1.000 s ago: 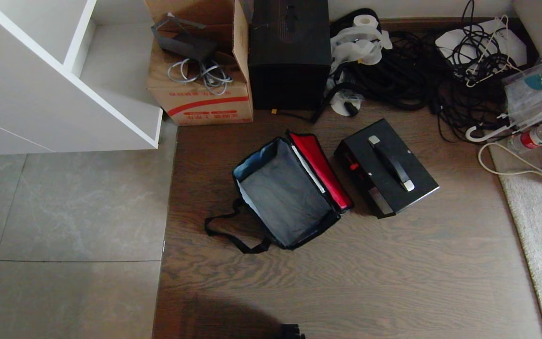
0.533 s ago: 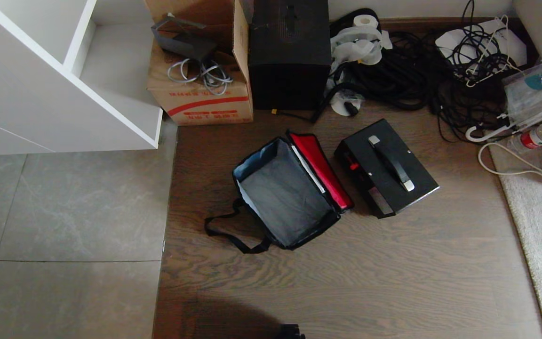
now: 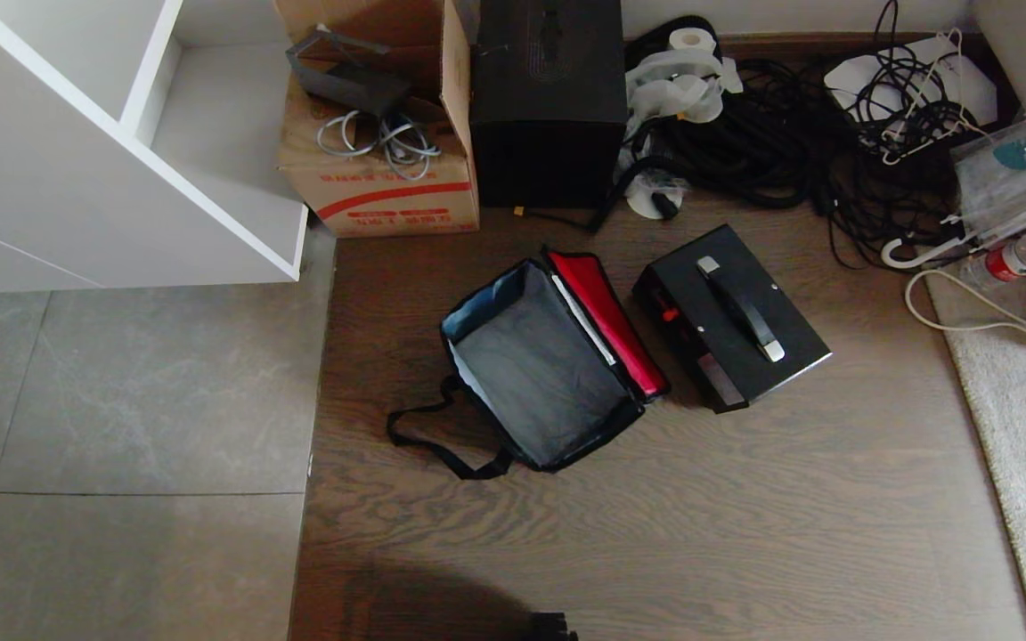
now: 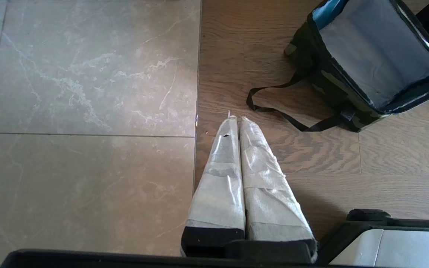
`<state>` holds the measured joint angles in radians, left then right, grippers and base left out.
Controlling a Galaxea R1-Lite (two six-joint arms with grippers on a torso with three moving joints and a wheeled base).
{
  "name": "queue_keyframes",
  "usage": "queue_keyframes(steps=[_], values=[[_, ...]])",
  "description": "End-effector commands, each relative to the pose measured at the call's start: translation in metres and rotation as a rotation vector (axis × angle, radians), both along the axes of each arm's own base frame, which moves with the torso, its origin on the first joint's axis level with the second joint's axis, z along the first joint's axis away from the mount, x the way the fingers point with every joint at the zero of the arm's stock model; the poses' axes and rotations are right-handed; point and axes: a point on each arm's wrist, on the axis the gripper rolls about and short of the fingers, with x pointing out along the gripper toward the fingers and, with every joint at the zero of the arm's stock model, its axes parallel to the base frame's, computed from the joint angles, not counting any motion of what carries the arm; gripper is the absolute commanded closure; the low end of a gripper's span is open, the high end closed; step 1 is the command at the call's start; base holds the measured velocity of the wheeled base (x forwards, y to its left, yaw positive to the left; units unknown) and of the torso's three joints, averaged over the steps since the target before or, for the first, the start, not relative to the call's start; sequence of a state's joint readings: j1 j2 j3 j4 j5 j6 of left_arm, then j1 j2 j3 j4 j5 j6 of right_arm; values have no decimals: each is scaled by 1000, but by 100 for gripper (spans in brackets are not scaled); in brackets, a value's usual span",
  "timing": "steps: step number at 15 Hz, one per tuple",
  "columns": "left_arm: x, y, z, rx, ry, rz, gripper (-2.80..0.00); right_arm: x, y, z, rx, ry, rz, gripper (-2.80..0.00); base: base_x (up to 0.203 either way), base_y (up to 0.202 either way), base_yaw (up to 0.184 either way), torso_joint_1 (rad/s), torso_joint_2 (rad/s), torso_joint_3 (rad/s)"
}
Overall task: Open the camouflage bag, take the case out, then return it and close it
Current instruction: Grip the handle again
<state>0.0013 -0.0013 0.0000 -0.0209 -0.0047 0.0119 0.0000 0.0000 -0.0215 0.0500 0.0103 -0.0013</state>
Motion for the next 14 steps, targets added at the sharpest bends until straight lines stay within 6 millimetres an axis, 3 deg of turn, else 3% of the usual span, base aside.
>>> queue_keyframes(steps=[1, 14], values=[[1, 0, -2, 0, 10, 0, 0, 0, 0, 0, 0, 2, 1, 0, 0, 0, 0, 0, 0, 0], [1, 0, -2, 0, 10, 0, 0, 0, 0, 0, 0, 2, 0, 0, 0, 0, 0, 0, 0, 0]])
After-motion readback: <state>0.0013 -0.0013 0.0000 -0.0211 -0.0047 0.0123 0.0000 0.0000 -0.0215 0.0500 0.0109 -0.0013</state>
